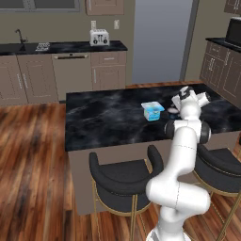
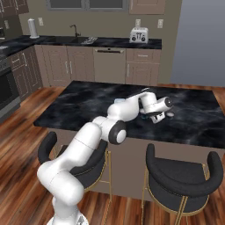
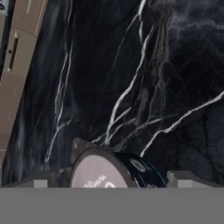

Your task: Stack the yogurt containers by placing the smaller containers on top of the larger containers.

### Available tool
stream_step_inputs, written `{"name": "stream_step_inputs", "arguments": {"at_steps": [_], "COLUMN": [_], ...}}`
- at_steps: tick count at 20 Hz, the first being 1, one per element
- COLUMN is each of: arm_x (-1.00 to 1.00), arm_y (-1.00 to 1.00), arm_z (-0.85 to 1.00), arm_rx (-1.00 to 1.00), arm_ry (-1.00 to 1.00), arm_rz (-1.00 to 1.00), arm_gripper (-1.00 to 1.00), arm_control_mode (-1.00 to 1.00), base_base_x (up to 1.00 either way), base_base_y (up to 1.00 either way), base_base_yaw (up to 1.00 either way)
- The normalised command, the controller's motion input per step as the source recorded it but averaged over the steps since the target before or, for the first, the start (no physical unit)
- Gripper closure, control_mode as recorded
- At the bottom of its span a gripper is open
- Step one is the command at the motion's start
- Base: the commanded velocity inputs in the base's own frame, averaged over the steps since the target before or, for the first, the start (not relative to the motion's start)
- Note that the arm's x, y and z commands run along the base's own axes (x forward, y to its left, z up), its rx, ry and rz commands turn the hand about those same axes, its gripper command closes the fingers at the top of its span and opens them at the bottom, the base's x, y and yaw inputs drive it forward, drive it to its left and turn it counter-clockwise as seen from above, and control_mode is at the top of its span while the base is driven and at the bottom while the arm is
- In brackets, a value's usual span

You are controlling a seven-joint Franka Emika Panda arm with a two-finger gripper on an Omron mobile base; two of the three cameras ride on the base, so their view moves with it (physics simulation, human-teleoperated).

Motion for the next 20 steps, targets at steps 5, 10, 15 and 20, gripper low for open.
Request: {"name": "stream_step_inputs", "arguments": {"at_steps": [5, 10, 15, 20], "arm_x": [0.0, 0.0, 0.0, 0.0], "arm_y": [0.0, 0.0, 0.0, 0.0], "arm_z": [-0.51, -0.48, -0.41, -0.34], "arm_rx": [-0.01, -0.01, 0.0, 0.0], "arm_ry": [-0.06, -0.06, -0.07, -0.07], "arm_rz": [0.0, 0.0, 0.0, 0.0], "arm_gripper": [1.0, 1.0, 1.0, 1.0], "arm_control_mode": [-1.0, -1.0, -1.0, -1.0], "base_base_x": [0.0, 0.0, 0.0, 0.0], "base_base_y": [0.0, 0.0, 0.0, 0.0], "base_base_yaw": [0.0, 0.0, 0.0, 0.0]}}
